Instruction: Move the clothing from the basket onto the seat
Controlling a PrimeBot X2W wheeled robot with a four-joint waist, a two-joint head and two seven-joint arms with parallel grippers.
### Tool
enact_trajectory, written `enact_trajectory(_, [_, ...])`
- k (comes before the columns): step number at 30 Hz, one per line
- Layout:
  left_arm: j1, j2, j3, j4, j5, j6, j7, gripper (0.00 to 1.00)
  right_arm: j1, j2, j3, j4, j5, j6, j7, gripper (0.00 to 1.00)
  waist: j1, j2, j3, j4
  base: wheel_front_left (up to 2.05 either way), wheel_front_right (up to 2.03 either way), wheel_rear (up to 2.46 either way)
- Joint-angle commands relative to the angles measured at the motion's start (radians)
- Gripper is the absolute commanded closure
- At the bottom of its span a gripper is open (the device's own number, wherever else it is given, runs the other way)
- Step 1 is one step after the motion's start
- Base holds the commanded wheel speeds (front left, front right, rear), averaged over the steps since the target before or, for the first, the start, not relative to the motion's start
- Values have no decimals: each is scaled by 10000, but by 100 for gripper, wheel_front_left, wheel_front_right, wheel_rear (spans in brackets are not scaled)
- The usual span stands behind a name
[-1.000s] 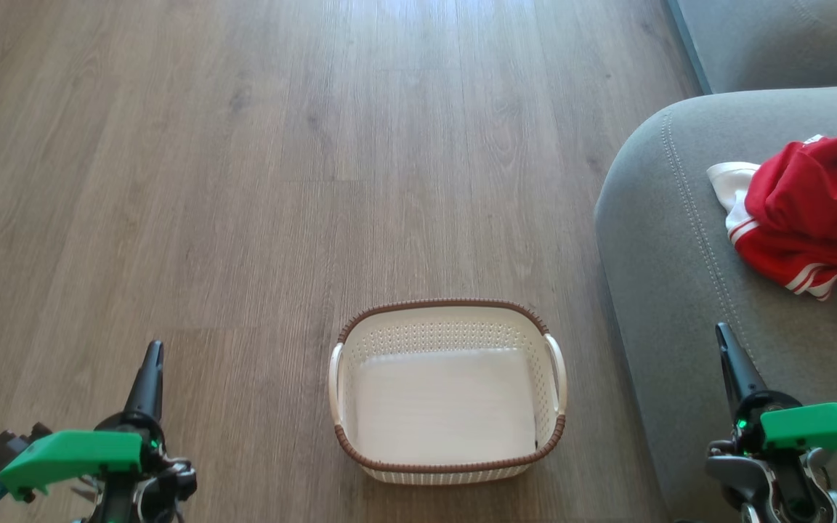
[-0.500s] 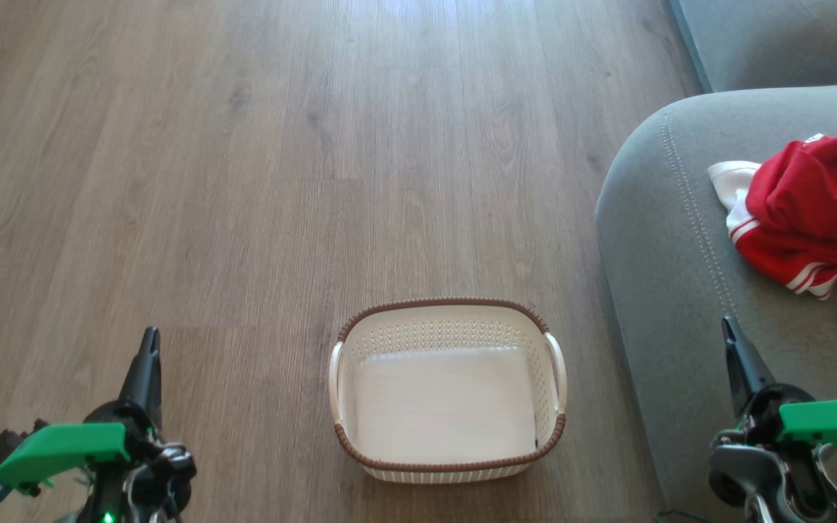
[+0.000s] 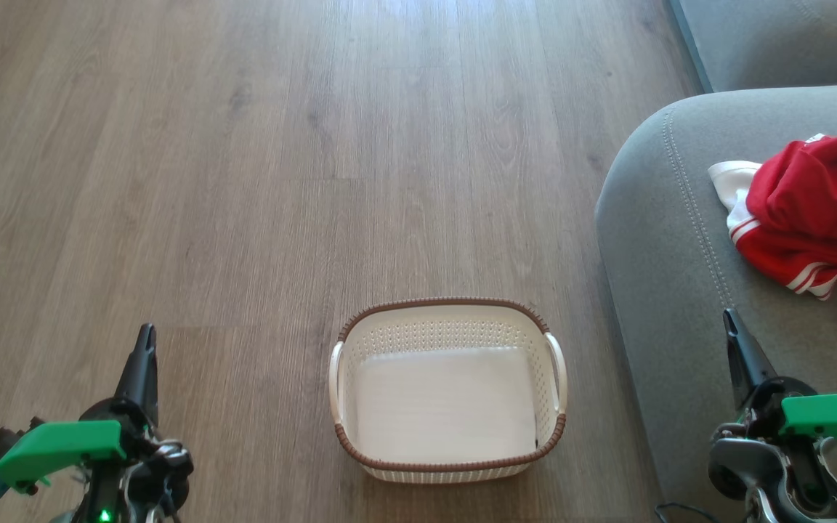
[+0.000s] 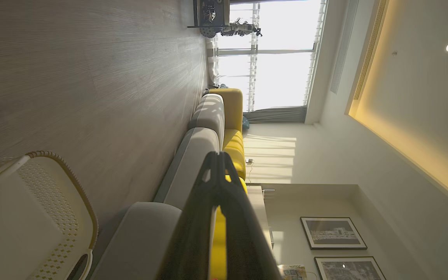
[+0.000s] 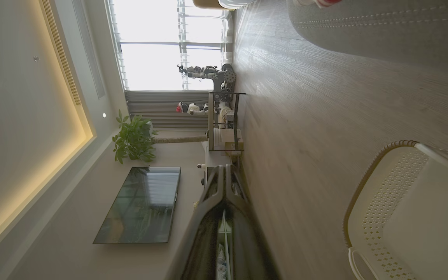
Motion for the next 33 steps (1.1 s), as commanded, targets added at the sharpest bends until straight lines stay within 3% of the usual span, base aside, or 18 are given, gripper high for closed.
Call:
enact_trajectory(1, [-500,50,336,-271,-22,-65,37,100,-493,26,191,-337,4,83,56,100,0,0,-1,0,0,0,0])
enact_trajectory(33, [-504,18,382,-270,16,-65,74,100,-497,62,139,-334,-39,83,97,100,0,0,-1,0,0,0,0])
